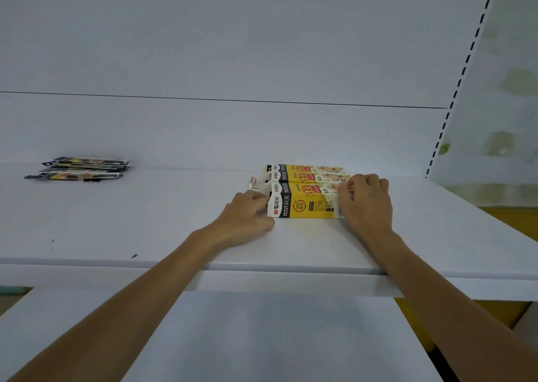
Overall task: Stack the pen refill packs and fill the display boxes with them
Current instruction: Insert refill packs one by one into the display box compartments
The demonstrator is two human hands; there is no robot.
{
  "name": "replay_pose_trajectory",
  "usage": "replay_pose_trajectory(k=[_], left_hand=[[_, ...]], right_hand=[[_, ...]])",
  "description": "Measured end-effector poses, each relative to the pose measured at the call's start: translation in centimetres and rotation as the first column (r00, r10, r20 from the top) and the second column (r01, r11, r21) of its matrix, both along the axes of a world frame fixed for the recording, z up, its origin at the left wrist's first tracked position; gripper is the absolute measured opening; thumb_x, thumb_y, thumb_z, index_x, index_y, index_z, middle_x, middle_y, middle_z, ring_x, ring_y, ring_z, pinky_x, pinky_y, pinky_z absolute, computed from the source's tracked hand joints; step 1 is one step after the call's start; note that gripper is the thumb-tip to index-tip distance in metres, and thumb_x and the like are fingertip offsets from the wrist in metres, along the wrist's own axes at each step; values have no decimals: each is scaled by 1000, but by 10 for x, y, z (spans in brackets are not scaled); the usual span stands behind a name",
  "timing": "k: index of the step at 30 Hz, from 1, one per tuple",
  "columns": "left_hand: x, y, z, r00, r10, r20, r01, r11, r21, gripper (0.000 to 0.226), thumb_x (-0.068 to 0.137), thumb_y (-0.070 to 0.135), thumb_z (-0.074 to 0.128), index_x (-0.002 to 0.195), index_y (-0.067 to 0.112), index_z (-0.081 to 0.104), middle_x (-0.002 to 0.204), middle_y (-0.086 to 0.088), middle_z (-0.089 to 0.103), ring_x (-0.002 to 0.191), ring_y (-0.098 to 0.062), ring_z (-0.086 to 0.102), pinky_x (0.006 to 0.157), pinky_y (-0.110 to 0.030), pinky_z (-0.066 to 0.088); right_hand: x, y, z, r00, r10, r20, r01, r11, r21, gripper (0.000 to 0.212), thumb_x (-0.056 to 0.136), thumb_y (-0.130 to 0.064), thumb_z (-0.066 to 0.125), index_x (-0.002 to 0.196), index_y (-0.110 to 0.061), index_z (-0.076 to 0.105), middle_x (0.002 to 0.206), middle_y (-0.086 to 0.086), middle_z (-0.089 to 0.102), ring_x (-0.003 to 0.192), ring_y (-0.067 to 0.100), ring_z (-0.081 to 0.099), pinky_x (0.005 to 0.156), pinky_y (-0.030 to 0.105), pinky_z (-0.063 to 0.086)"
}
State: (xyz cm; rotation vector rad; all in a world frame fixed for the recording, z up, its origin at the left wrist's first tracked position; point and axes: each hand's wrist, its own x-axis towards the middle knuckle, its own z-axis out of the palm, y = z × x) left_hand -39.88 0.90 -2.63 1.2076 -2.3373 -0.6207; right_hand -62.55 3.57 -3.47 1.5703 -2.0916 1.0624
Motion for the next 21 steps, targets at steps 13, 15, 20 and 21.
replay_pose_trajectory(k=[13,15,20,21], left_hand=[[75,-6,1,968,245,-45,-248,924,-292,25,87,27,54,111,23,59,121,2,53,111,-17,51,94,-31,40],[105,-2,2,953,297,-63,-302,910,-284,24,87,26,55,110,23,60,120,2,53,111,-16,51,92,-30,39],[191,0,7,901,421,-102,-432,860,-270,26,87,22,57,113,20,58,118,0,55,105,-13,53,88,-28,40],[208,-2,9,890,442,-113,-455,848,-272,25,87,22,57,112,20,59,119,0,55,104,-13,54,87,-28,40]], right_hand=[[71,-12,47,973,206,-103,-211,977,-44,36,88,-11,51,124,-12,56,130,6,51,119,27,41,93,39,33],[109,-23,55,948,296,-119,-302,952,-39,39,88,-12,52,127,-12,53,132,6,50,120,28,40,94,39,33],[217,-48,57,846,511,-152,-522,852,-48,42,87,-14,54,129,-12,52,131,8,50,119,28,43,91,38,36],[237,-52,56,826,543,-153,-555,831,-44,43,87,-15,54,130,-12,51,132,7,49,119,27,43,91,37,36]])
